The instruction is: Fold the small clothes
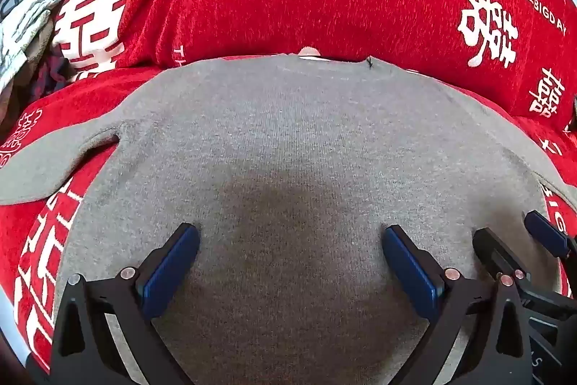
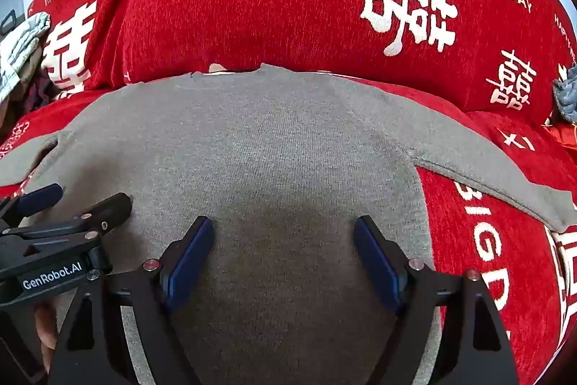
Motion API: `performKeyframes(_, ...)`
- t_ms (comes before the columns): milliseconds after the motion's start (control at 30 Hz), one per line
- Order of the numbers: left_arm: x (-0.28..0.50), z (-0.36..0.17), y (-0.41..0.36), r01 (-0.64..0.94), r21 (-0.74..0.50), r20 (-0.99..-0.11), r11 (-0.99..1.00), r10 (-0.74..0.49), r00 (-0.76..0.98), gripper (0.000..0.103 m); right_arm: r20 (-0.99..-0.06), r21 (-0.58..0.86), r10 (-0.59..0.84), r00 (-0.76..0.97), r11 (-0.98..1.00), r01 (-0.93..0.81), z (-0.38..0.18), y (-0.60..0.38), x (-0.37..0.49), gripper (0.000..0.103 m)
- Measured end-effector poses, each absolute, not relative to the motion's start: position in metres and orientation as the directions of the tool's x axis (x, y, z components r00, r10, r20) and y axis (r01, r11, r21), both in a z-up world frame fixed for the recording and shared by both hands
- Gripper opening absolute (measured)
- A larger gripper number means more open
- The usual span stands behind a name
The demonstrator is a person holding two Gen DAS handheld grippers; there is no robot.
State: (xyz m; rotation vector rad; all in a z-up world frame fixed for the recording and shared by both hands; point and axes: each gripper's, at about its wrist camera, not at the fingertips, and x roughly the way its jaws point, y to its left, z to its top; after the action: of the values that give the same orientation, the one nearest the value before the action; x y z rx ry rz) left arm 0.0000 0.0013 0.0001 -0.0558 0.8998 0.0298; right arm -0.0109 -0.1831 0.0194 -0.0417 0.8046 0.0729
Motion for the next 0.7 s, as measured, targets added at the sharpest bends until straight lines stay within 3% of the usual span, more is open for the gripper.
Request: performKeyframes(700,-0.0003,0.0030,0.0026,-0.043,-0.027,-0.772,0.999,0.006,0.636,0.102,-0.734,0.040,0.082,0.675,0.996,-0.077,0.0209,-0.1877,-0.0058,0.083)
